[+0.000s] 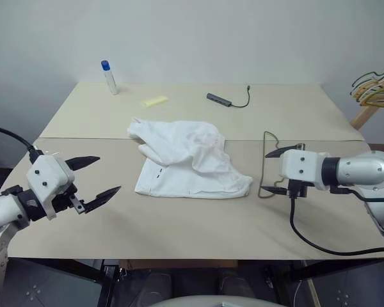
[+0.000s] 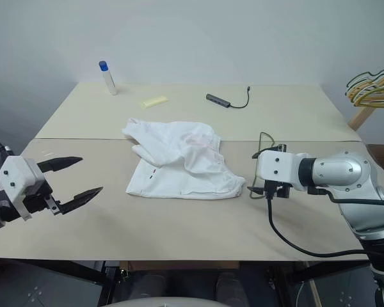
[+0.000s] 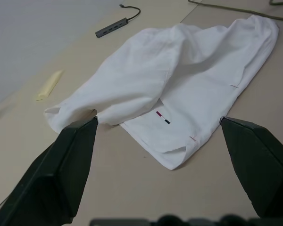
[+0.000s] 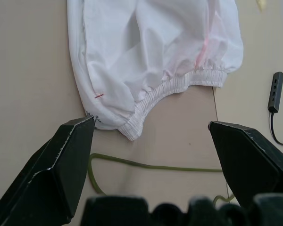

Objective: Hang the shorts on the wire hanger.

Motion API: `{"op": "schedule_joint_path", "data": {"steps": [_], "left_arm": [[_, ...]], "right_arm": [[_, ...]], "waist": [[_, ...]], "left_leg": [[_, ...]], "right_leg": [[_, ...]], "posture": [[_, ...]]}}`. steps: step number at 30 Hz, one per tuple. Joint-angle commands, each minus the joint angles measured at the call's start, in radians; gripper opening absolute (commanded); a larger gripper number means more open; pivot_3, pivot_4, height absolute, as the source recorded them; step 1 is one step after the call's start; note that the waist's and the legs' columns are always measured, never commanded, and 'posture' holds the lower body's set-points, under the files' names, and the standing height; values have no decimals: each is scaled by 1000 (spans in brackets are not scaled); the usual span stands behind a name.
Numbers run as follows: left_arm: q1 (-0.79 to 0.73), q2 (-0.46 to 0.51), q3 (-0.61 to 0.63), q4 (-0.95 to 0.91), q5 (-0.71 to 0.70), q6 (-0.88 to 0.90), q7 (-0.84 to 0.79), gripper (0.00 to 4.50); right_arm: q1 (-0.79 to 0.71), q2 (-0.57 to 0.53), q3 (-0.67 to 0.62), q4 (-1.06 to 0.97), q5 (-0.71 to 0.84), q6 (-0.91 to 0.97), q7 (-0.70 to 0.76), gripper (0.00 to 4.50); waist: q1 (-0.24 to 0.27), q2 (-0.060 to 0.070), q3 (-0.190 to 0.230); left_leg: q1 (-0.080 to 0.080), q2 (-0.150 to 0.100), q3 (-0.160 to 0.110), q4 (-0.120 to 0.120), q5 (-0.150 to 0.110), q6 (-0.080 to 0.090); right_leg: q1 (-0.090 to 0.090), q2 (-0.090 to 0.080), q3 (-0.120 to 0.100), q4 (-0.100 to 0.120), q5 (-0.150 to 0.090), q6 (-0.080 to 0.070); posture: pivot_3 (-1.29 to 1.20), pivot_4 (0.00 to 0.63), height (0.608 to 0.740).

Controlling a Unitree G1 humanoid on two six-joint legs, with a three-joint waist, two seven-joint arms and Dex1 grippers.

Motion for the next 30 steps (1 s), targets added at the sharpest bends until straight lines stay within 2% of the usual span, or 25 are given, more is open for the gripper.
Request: {"op": "schedule_joint_path", "data": {"steps": [1,12,22,27,30], "left_arm": [[-21,4,39,-41,-34,9,14,4500],[-34,15,22,-15,12,-3,47,4500],[-15,79,-27,57,103,-70,-43,4500],[-89,123,-141,180,106,-135,-180,4500],[-224,96,-266,323,104,-167,-275,4500]], "right_arm": [[-23,4,-9,-9,1,-18,2,4460],[-16,7,-14,-11,-7,-19,0,4460],[-29,2,-21,-1,-25,-25,-4,4460],[27,-14,-61,-37,-20,-8,-14,4460],[44,-4,-51,-55,-25,5,-30,4460]], "waist": [[0,0,0],[1,0,0],[-8,0,0],[-9,0,0],[-11,1,0]], "left_leg": [[0,0,0,0,0,0],[0,0,0,0,0,0],[0,0,0,0,0,0],[0,0,0,0,0,0],[0,0,0,0,0,0]], "right_leg": [[0,0,0,0,0,0],[0,0,0,0,0,0],[0,0,0,0,0,0],[0,0,-1,0,0,0],[0,0,-1,0,0,0]], "posture": [[170,0,740],[166,0,740],[107,0,740],[75,0,740],[69,0,740]]}}
